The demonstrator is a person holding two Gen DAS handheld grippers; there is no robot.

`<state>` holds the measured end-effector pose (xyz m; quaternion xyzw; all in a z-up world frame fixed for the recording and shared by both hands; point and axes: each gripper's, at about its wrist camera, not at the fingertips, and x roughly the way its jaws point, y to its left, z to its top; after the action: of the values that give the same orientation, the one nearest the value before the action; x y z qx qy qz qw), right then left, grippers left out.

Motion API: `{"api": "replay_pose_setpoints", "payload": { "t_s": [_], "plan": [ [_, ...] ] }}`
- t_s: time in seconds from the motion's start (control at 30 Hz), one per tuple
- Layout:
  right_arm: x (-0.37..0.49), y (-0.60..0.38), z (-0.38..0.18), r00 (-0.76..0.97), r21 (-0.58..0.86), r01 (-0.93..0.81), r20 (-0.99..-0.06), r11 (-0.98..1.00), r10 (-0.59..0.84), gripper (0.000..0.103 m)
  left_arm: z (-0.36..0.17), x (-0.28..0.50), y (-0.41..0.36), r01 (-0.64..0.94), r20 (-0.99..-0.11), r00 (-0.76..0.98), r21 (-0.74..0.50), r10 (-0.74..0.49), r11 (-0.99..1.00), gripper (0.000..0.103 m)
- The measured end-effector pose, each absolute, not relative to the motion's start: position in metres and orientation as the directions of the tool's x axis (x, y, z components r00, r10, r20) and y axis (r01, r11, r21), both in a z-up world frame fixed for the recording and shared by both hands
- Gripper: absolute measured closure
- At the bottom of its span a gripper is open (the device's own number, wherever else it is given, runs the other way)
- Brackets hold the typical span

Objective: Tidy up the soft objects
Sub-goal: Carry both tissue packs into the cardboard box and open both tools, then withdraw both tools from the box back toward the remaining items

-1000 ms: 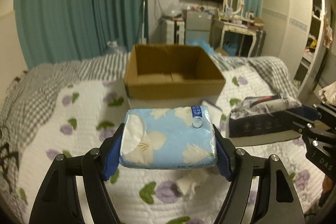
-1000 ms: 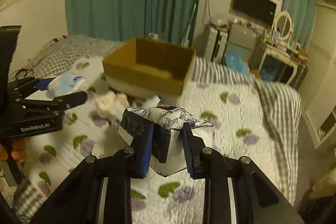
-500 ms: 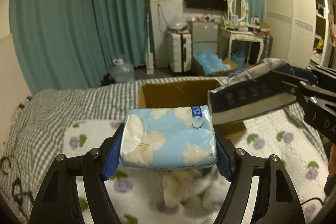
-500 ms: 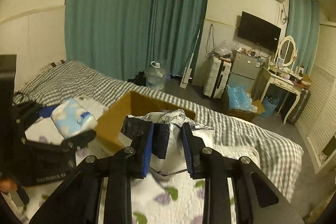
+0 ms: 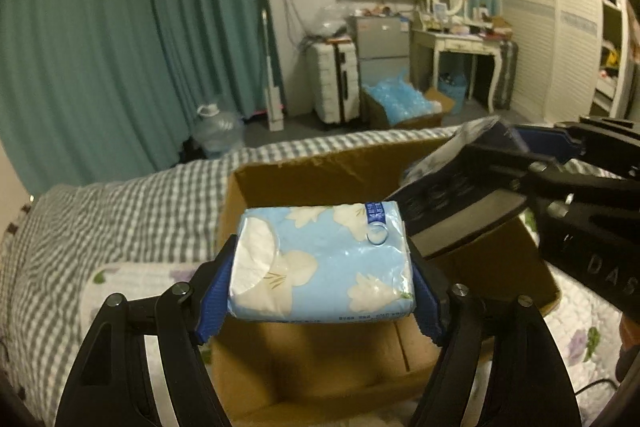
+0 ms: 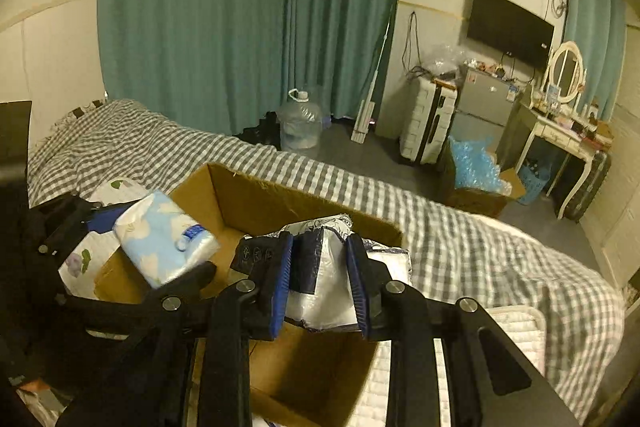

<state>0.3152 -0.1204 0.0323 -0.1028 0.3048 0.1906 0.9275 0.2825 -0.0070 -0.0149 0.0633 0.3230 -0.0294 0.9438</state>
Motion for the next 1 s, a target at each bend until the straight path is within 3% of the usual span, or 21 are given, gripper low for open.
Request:
{"api": "replay_pose_setpoints", "payload": {
  "t_s": [0.13, 0.27, 0.33, 0.4, 0.77, 1.0],
  "plan": [
    [0.318, -0.129, 0.024, 0.725, -0.055, -0.417, -0.623, 0.907, 0.295, 0.070, -0.022, 0.284, -0.012, 0.100, -0.616, 0.788, 0.132, 0.002, 0.986, 0.021],
    [0.309, -0.136, 0.032, 0.729, -0.051, -0.388, -0.629, 0.920, 0.272, 0.052, -0.016, 0.281, -0.007, 0.064, -0.632, 0.775, 0.074, -0.003, 0.995, 0.021],
    [0.301, -0.141, 0.044, 0.747, -0.059, -0.372, -0.612, 0.926, 0.261, 0.051, -0.008, 0.275, -0.004, 0.048, -0.630, 0.776, 0.071, 0.007, 0.996, 0.019],
    [0.290, -0.145, 0.059, 0.761, -0.064, -0.360, -0.597, 0.931, 0.253, 0.042, 0.003, 0.269, -0.003, 0.045, -0.615, 0.788, 0.078, 0.012, 0.996, 0.002],
    [0.197, -0.173, 0.157, 0.833, -0.132, -0.297, -0.520, 0.946, 0.188, 0.005, 0.092, 0.187, -0.011, 0.007, -0.500, 0.865, 0.111, 0.050, 0.994, 0.000],
    [0.120, -0.192, 0.180, 0.817, -0.124, -0.311, -0.541, 0.942, 0.199, 0.000, 0.128, 0.124, -0.005, -0.015, -0.453, 0.890, 0.085, 0.053, 0.996, 0.000]
  ]
}}
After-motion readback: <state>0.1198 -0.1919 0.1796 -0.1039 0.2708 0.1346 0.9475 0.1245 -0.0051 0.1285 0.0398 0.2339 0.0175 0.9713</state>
